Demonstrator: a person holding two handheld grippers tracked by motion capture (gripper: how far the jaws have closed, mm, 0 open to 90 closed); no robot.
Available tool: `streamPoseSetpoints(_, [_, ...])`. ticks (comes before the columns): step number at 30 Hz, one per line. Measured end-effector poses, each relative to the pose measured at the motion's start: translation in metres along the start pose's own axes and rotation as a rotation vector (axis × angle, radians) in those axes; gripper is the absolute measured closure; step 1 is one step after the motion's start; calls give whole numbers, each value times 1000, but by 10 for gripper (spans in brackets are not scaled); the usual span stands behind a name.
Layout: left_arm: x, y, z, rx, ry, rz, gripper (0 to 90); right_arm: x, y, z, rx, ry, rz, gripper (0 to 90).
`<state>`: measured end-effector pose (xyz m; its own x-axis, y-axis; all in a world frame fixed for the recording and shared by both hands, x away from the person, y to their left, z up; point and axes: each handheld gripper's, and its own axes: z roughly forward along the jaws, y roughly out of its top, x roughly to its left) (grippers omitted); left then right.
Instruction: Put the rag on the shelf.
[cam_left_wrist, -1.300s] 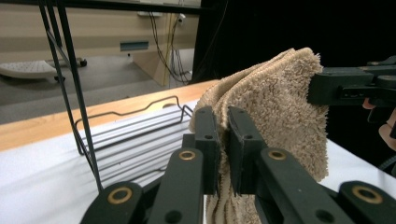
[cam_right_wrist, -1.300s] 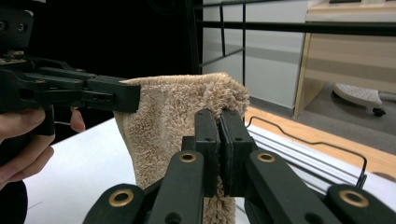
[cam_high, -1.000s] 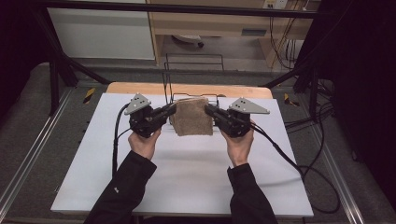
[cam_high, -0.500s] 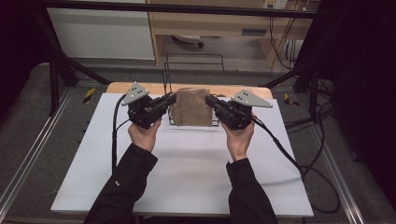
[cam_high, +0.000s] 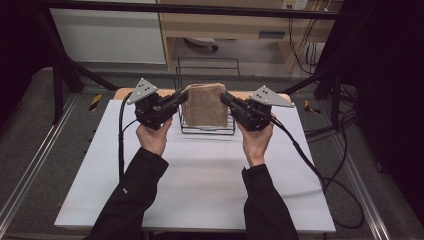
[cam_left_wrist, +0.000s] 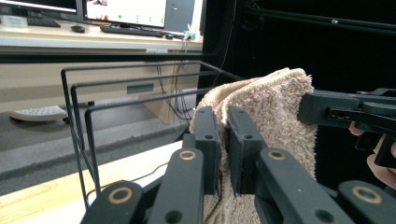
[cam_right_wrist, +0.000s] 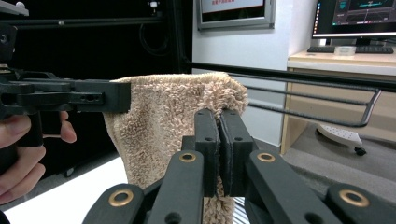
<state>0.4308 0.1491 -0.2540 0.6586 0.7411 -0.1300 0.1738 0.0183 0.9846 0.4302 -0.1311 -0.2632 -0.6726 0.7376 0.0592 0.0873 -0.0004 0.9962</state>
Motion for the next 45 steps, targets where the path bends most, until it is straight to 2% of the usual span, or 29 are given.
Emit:
streamPoseSetpoints(9, [0, 13, 1, -7, 5, 15, 828, -3, 10, 3, -8, 1, 9, 869])
streamPoseSetpoints(17, [2, 28, 3, -37, 14, 34, 829, -4, 26, 7, -23, -3, -14, 870])
streamPoseSetpoints(22, [6, 37, 6, -41, 3, 17, 828, -6, 34, 12, -30, -8, -15, 870])
streamPoseSetpoints(27, [7, 48, 7, -54, 8, 30, 829, -9, 42, 15, -48, -12, -13, 870])
streamPoseSetpoints(36, [9, 68, 15, -68, 19, 49, 828, -16, 58, 24, -63, -29, -12, 870])
streamPoseSetpoints(45, [13, 85, 27, -75, 29, 52, 828, -24, 73, 33, -71, -47, -13, 870])
